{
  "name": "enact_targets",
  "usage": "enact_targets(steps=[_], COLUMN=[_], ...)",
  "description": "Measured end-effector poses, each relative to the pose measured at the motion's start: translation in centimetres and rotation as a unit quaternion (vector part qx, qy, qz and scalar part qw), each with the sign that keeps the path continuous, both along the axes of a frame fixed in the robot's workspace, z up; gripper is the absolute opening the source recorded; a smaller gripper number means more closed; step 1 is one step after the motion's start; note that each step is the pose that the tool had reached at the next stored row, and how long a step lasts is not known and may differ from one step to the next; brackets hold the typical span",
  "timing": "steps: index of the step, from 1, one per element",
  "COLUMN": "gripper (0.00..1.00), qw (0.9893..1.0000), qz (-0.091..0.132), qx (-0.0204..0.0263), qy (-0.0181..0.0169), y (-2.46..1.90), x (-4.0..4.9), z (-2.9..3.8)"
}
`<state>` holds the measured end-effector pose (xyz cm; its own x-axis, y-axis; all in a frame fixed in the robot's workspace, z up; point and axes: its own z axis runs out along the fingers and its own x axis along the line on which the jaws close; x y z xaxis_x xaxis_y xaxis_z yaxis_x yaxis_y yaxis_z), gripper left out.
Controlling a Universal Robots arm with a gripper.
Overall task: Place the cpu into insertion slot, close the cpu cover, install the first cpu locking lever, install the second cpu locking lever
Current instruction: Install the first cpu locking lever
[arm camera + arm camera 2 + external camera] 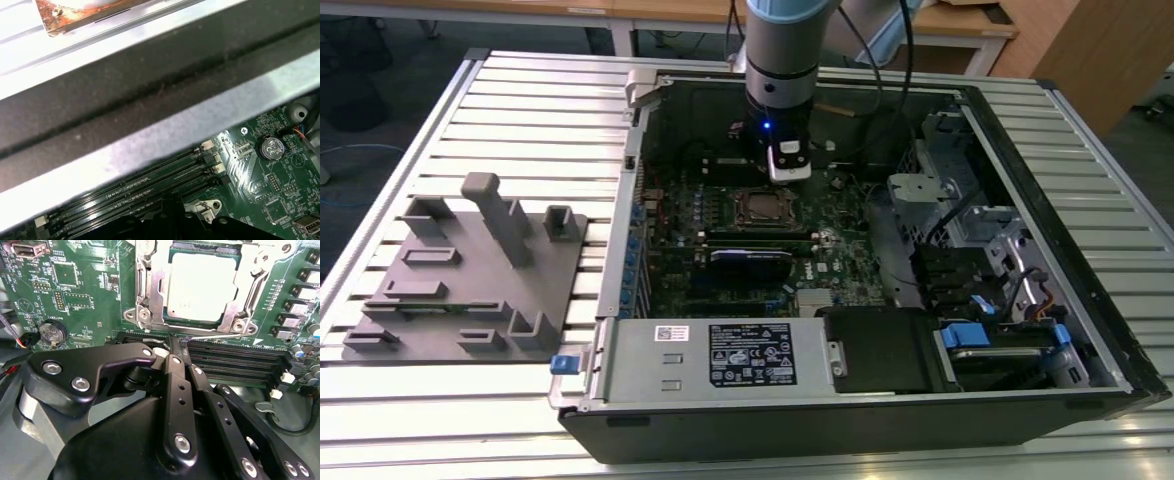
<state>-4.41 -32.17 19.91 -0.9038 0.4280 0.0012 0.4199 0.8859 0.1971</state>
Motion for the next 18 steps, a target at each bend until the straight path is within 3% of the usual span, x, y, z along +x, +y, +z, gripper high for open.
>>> enact_targets(steps=[7,10,14,18], gripper=[0.1,0.1,0.1,0.1], qw=[1.0,1.0,0.9999,0.9998], qz=[0.0,0.0,0.0,0.0], qx=[-0.0027,-0.009,-0.0164,-0.0185], qy=[-0.0001,-0.0002,-0.0015,-0.0018], y=[0.07,0.24,0.8,0.96], x=[0.0,0.0,0.0,0.0], z=[0.22,0.27,0.27,0.27])
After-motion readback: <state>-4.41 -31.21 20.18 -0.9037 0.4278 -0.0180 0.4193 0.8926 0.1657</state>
